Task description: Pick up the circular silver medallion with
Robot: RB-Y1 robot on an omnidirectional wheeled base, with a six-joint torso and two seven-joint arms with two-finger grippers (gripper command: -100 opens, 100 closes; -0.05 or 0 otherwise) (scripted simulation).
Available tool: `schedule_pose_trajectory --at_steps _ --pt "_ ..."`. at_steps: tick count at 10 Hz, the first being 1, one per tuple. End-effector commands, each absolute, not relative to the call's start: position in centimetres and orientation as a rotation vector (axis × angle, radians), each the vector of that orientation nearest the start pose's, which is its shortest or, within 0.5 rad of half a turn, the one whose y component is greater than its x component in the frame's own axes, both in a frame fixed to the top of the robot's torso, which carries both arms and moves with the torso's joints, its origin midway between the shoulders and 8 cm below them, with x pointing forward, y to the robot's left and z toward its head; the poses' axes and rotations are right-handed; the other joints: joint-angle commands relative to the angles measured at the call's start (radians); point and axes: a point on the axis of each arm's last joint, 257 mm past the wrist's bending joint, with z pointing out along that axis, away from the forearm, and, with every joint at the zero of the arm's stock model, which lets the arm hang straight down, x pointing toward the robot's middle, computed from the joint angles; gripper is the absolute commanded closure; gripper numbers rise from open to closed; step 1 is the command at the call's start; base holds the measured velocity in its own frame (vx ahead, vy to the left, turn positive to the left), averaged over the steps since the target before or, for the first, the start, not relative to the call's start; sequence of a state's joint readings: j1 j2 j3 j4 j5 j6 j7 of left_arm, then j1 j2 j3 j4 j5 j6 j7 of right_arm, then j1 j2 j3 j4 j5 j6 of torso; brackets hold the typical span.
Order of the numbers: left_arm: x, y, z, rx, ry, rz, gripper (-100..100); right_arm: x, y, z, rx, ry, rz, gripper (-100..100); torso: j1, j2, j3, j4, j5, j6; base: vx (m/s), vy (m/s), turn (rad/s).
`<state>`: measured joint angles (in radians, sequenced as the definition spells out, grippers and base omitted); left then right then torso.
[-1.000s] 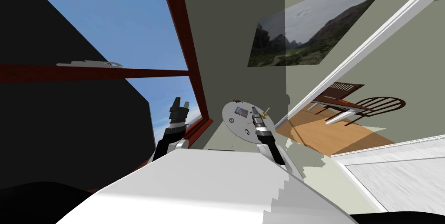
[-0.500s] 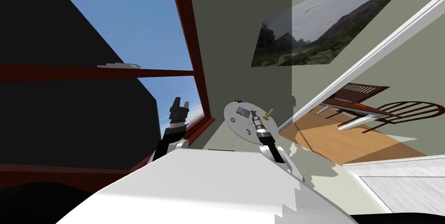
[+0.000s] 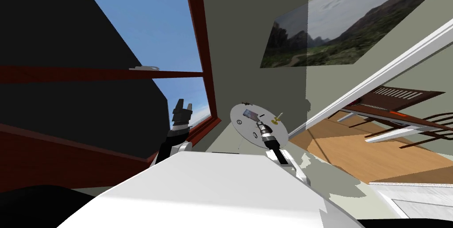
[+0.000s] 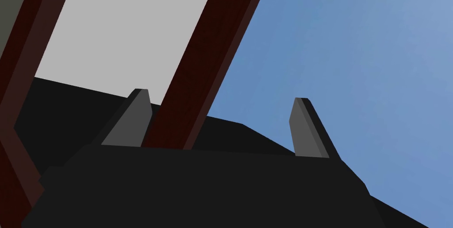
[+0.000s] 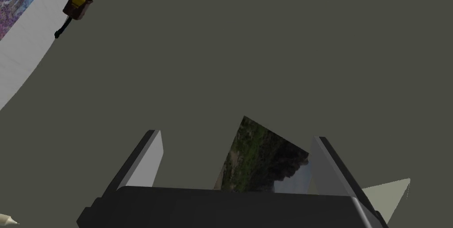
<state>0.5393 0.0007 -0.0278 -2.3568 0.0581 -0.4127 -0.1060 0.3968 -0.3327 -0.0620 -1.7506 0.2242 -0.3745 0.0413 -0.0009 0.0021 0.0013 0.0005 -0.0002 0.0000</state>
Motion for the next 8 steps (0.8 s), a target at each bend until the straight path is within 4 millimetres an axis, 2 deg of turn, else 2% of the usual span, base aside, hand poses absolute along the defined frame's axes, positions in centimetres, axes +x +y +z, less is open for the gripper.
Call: schedule_pose_trajectory --at_steps 1,3,5,6,7,8 --pt "34.1 28.0 2.9 -0.692 0.640 -1.247 0 41.7 -34.4 -23.1 0.652 1.394 0.799 -100 0.000 0.000 0.000 0.000 0.000 0.000 -0.032 -0.004 0.120" --pt "34.1 28.0 2.9 -0.692 0.640 -1.247 0 41.5 -35.8 -25.8 0.661 1.457 0.751 -100 0.000 0.000 0.000 0.000 0.000 0.000 -0.033 -0.004 0.156" --pt "34.1 28.0 2.9 -0.692 0.640 -1.247 0 41.5 -36.6 -27.1 0.648 1.499 0.717 -100 0.000 0.000 0.000 0.000 0.000 0.000 -0.032 0.002 0.183" --pt "34.1 28.0 2.9 -0.693 0.640 -1.247 0 41.1 -37.1 -28.2 0.667 1.516 0.704 -100 0.000 -0.001 0.000 0.000 0.000 0.000 -0.008 0.001 -0.015" --pt "34.1 28.0 2.9 -0.693 0.640 -1.247 0 41.0 -37.2 -28.6 0.672 1.521 0.700 -100 0.000 -0.001 -0.001 0.000 0.000 0.001 0.002 0.002 -0.020" --pt "34.1 28.0 2.9 -0.693 0.640 -1.247 0 40.9 -38.1 -29.8 0.657 1.563 0.666 -100 0.000 -0.002 -0.001 0.000 0.000 0.001 -0.013 0.008 0.245"
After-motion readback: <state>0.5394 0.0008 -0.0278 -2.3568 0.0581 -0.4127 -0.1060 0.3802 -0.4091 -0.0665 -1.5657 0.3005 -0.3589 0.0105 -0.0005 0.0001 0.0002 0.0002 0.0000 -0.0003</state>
